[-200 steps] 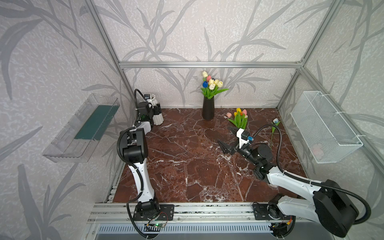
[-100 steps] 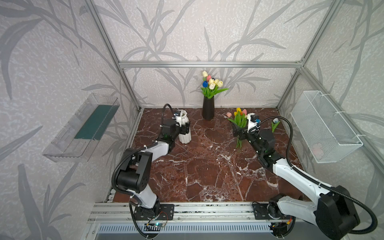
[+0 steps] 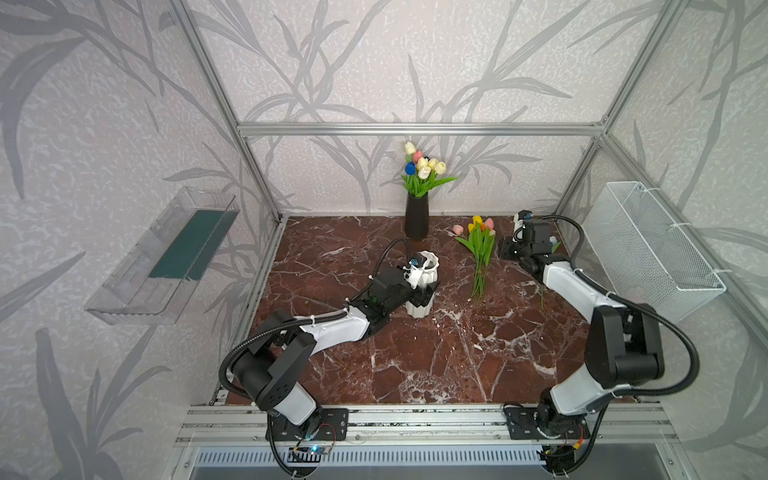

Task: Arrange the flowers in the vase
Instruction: 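Slide the white vase centreward with the left gripper while the right grasps the tulips, then lift the tulip bunch upright with the right gripper over the white vase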

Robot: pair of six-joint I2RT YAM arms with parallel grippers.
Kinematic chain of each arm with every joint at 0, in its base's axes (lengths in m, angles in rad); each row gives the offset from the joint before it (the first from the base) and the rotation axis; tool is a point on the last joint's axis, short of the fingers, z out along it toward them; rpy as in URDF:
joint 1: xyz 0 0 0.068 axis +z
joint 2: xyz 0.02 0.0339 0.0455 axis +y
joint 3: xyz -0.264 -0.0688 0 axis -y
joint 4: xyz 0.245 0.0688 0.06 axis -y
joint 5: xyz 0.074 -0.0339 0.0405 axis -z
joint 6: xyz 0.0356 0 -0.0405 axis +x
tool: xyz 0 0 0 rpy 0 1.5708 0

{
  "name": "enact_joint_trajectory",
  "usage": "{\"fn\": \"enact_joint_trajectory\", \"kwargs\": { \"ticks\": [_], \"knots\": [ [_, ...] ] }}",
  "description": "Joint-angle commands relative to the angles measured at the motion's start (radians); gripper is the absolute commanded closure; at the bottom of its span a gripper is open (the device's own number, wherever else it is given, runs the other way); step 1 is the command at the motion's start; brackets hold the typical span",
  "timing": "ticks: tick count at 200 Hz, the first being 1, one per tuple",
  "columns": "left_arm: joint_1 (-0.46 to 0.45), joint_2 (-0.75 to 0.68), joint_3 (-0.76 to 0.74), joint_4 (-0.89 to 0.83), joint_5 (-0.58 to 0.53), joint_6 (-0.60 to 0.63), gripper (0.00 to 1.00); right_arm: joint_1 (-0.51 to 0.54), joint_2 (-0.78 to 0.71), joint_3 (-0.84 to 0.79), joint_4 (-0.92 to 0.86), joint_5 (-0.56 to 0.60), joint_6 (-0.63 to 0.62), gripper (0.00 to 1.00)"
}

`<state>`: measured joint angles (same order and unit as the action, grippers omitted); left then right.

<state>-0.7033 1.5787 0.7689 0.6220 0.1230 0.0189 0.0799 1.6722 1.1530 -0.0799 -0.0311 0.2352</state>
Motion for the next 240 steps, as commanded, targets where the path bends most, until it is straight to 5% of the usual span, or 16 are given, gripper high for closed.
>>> {"fn": "enact_joint_trajectory", "kwargs": {
  "ticks": [1, 52, 89, 111, 150, 185, 240],
  "knots": [
    [-0.009, -0.001, 0.000, 0.167, -0.027, 0.007, 0.90, -0.007, 0.084, 0.070, -0.136, -0.026, -0.011, 0.63],
    [-0.013, 0.061, -0.038, 0.311, -0.002, -0.043, 0.86, 0.000, 0.270, 0.242, -0.252, -0.147, -0.016, 0.54],
    [-0.014, 0.057, -0.050, 0.312, 0.001, -0.043, 0.60, 0.022, 0.340, 0.289, -0.279, -0.144, -0.006, 0.45],
    [-0.013, 0.049, -0.051, 0.304, -0.005, -0.036, 0.55, 0.033, 0.379, 0.310, -0.296, -0.136, -0.001, 0.45],
    [-0.014, 0.052, -0.049, 0.302, -0.007, -0.032, 0.20, 0.058, 0.436, 0.375, -0.366, -0.107, -0.008, 0.51],
    [-0.013, 0.021, -0.056, 0.293, -0.018, -0.035, 0.10, 0.078, 0.491, 0.457, -0.474, -0.076, 0.012, 0.54],
    [-0.014, -0.090, -0.069, 0.222, -0.023, -0.014, 0.09, 0.083, 0.536, 0.510, -0.580, -0.020, 0.052, 0.61]
  ]
}}
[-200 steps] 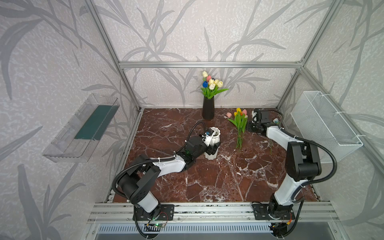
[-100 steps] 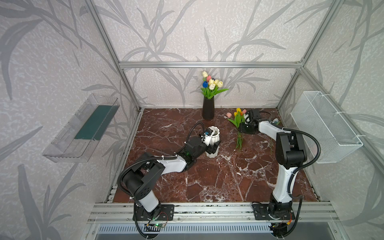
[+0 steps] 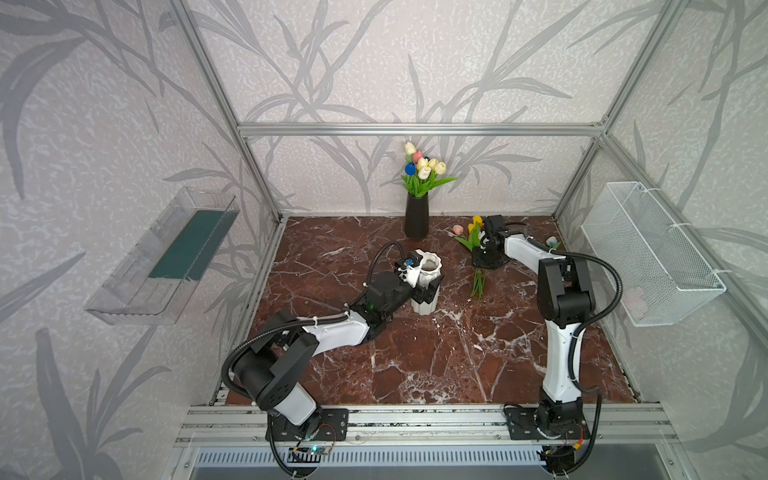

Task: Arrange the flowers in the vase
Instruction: 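Lift the tulip bunch upright with the right gripper over the white vase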

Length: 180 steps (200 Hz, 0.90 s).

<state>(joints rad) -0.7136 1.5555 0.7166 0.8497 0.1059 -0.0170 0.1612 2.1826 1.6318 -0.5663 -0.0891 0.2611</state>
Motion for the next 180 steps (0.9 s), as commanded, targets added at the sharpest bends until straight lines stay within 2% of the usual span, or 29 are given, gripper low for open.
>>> {"fn": "enact_joint_trajectory", "kwargs": {
  "ticks": [1, 22, 47, 93, 180],
  "knots": [
    [-0.003, -0.069, -0.017, -0.008, -0.006, 0.022, 0.09, 0.001, 0.026, 0.032, -0.097, 0.039, 0.026, 0.61],
    [-0.003, -0.109, -0.028, -0.017, -0.006, 0.026, 0.08, 0.006, 0.028, 0.037, -0.108, 0.045, 0.036, 0.63],
    [-0.004, -0.127, -0.037, -0.026, -0.014, 0.041, 0.06, 0.006, 0.039, 0.050, -0.108, 0.048, 0.041, 0.77],
    [-0.003, -0.154, -0.064, -0.025, -0.039, 0.049, 0.06, 0.006, -0.018, 0.030, -0.087, 0.040, 0.058, 0.86],
    [-0.003, -0.205, -0.097, -0.009, -0.081, 0.055, 0.06, 0.007, -0.307, -0.153, 0.032, 0.029, 0.053, 0.92]
  ]
}}
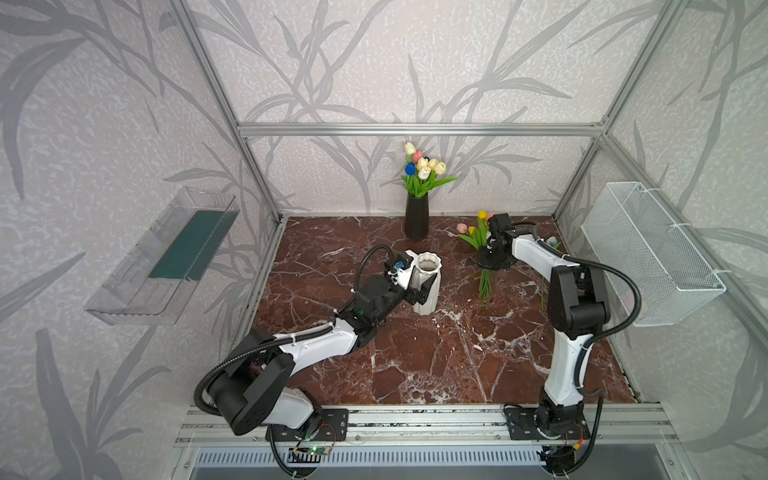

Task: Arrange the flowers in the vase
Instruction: 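Lift the tulip bunch upright with the right gripper over the white vase, then lower the tulip stems into the white vase with the right gripper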

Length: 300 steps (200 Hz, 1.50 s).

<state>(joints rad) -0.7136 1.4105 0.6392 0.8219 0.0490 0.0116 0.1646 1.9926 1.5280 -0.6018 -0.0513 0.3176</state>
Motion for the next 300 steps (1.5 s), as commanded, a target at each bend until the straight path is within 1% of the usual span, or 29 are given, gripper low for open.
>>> {"fn": "enact_joint_trajectory", "kwargs": {
  "ticks": [1, 33, 44, 55, 68, 86, 94, 109, 132, 147, 160, 179, 207, 243, 273, 300],
  "knots": [
    [-0.003, -0.061, -0.020, 0.018, -0.024, 0.027, 0.06, 0.004, -0.121, -0.053, 0.070, -0.011, -0.003, 0.92],
    [-0.003, -0.096, -0.036, 0.008, -0.048, 0.045, 0.05, 0.006, -0.279, -0.211, 0.262, -0.098, -0.015, 0.95],
    [-0.003, -0.107, -0.043, 0.010, -0.056, 0.048, 0.05, 0.006, -0.369, -0.277, 0.355, -0.140, -0.026, 0.96],
    [-0.003, -0.116, -0.051, 0.016, -0.066, 0.056, 0.05, 0.006, -0.450, -0.367, 0.482, -0.192, -0.032, 0.97],
    [-0.003, -0.122, -0.063, 0.031, -0.079, 0.060, 0.05, 0.006, -0.552, -0.487, 0.682, -0.262, -0.023, 1.00],
    [-0.003, -0.134, -0.073, 0.048, -0.097, 0.066, 0.03, 0.006, -0.676, -0.604, 0.899, -0.371, -0.014, 1.00],
    [-0.003, -0.141, -0.073, 0.048, -0.100, 0.069, 0.03, 0.010, -0.718, -0.638, 0.967, -0.403, -0.007, 0.99],
    [-0.003, -0.161, -0.075, 0.044, -0.105, 0.078, 0.03, 0.031, -0.783, -0.682, 1.079, -0.460, -0.012, 0.99],
    [-0.002, -0.200, -0.084, 0.040, -0.135, 0.090, 0.02, 0.103, -0.857, -0.717, 1.198, -0.460, -0.055, 1.00],
    [0.001, -0.227, -0.091, 0.034, -0.153, 0.098, 0.01, 0.156, -0.871, -0.717, 1.255, -0.448, -0.087, 1.00],
    [0.005, -0.249, -0.092, 0.011, -0.192, 0.102, 0.01, 0.204, -0.864, -0.706, 1.295, -0.438, -0.111, 1.00],
    [0.011, -0.268, -0.106, 0.013, -0.250, 0.100, 0.01, 0.271, -0.832, -0.688, 1.375, -0.409, -0.139, 1.00],
    [0.019, -0.276, -0.122, 0.001, -0.307, 0.090, 0.01, 0.352, -0.765, -0.663, 1.422, -0.355, -0.212, 1.00],
    [0.021, -0.296, -0.142, -0.013, -0.322, 0.085, 0.01, 0.399, -0.693, -0.654, 1.473, -0.317, -0.261, 1.00],
    [0.022, -0.301, -0.144, -0.029, -0.327, 0.094, 0.01, 0.430, -0.662, -0.630, 1.467, -0.284, -0.304, 1.00],
    [0.024, -0.290, -0.143, -0.024, -0.328, 0.097, 0.01, 0.435, -0.655, -0.605, 1.443, -0.256, -0.318, 1.00]
  ]
}}
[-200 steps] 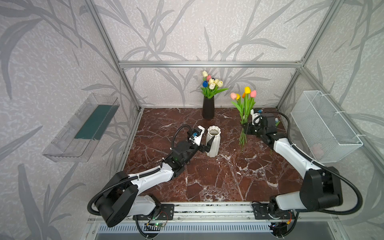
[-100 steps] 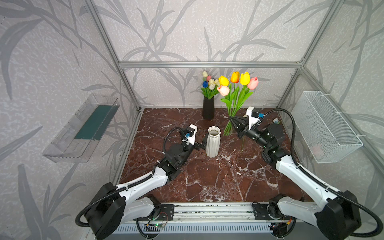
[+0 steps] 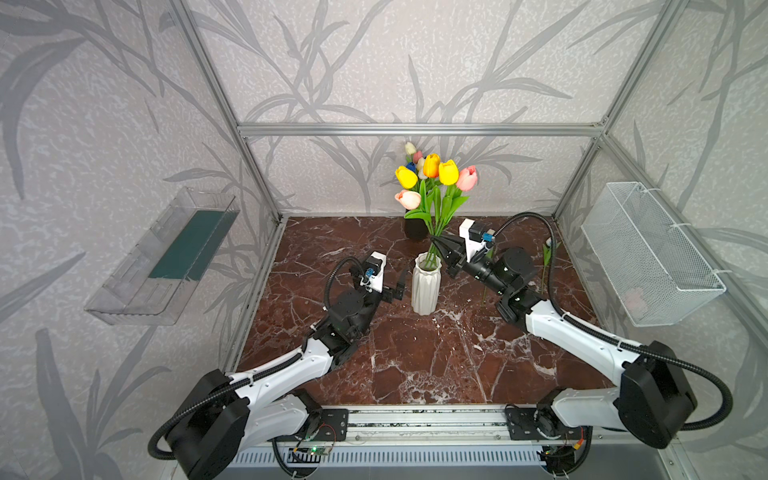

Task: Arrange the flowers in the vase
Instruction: 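Lower the tulip stems into the white vase with the right gripper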

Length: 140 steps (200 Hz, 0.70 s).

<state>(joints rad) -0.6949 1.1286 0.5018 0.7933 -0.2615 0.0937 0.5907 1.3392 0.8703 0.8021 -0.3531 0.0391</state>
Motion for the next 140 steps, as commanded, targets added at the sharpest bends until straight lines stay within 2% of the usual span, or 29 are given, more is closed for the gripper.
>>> {"fn": "enact_joint_trajectory", "kwargs": {
  "ticks": [1, 54, 107, 140],
  "knots": [
    [0.005, -0.008, -0.005, 0.004, -0.017, 0.015, 0.01, 0.009, -0.001, 0.053, 0.038, 0.046, -0.040, 1.00],
    [0.009, 0.016, 0.000, 0.005, -0.010, 0.017, 0.01, 0.011, 0.021, 0.036, 0.013, 0.045, -0.067, 1.00],
    [0.008, 0.027, 0.000, 0.003, -0.002, 0.011, 0.01, 0.014, 0.034, 0.044, -0.089, -0.039, -0.078, 1.00],
    [0.008, 0.036, 0.005, -0.001, 0.005, 0.009, 0.01, 0.014, 0.066, 0.047, -0.074, -0.066, -0.068, 1.00]
  ]
}}
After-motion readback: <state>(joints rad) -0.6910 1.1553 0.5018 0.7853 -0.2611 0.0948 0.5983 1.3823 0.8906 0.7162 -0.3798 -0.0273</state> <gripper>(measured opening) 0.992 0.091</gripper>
